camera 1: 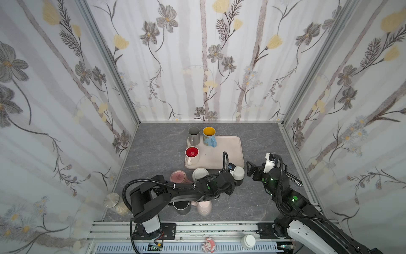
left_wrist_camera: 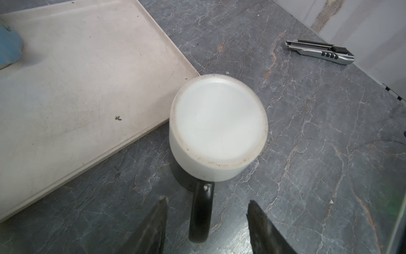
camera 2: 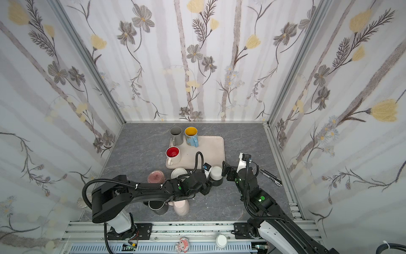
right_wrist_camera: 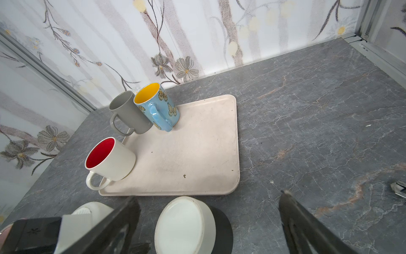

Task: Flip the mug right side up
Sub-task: 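Lift the black mug off the table with the left gripper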

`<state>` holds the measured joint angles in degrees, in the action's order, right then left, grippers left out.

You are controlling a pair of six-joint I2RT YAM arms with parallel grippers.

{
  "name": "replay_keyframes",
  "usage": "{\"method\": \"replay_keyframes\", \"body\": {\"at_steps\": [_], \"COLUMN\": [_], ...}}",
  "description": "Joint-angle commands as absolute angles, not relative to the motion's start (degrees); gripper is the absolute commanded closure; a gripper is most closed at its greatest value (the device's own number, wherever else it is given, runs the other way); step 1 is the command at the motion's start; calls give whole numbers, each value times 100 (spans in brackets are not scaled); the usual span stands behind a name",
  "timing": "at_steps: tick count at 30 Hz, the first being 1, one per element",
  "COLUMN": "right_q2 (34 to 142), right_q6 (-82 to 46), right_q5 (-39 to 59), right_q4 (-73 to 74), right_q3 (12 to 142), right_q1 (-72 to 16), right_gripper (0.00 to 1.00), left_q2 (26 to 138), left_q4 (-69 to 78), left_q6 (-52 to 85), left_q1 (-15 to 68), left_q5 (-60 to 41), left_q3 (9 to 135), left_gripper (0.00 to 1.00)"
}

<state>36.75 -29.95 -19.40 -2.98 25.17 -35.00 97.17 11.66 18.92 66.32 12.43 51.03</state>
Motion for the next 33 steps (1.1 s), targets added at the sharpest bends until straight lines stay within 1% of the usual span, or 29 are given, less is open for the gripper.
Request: {"method": "replay_keyframes", "body": {"at_steps": [1, 3, 8, 10, 13, 17, 20, 22, 32, 33], "right_q2": [3648, 3639, 3630, 3613, 3597, 3586, 3570, 3570, 3560, 3554], "right_q6": [-3076, -3075, -3075, -3074, -3091, -3092, -3102, -3089, -3110, -3110], "right_q5": [-1934, -1930, -1906, -1914, -1902, -1892, -1891, -1868, -1838, -1839], "right_q4": [-194, -193, -202, -204, -200, -212, -211, -211, -203, -201], "right_q3": [2496, 2496, 2492, 2487, 2472, 2470, 2478, 2495, 2481, 2479], "right_q1": [-3500, -3503, -3503, -3494, -3493, -3493, -3495, -3485, -3488, -3484], "right_gripper": [2, 2, 2, 2, 2, 2, 2, 2, 2, 2], "left_q2": [9822, 9922, 10078, 10175, 10300, 10390, 10470, 10463, 10468, 10469], "left_q4": [1242, 1198, 1204, 1144, 1101, 1120, 1054, 1087, 1212, 1222], "left_q6": [1717, 1658, 1545, 1478, 1411, 1347, 1321, 1310, 1139, 1130], "left_q1": [6648, 6647, 6653, 6650, 6653, 6648, 6653, 6650, 6647, 6652], "left_q5": [1386, 1488, 1562, 1585, 1661, 1670, 1764, 1776, 1787, 1785], "left_q3": [5212, 5259, 5330, 5415, 5513, 5577, 5621, 5608, 5582, 5581], "left_gripper": [52, 53, 54, 57, 58, 68, 70, 73, 99, 100]}}
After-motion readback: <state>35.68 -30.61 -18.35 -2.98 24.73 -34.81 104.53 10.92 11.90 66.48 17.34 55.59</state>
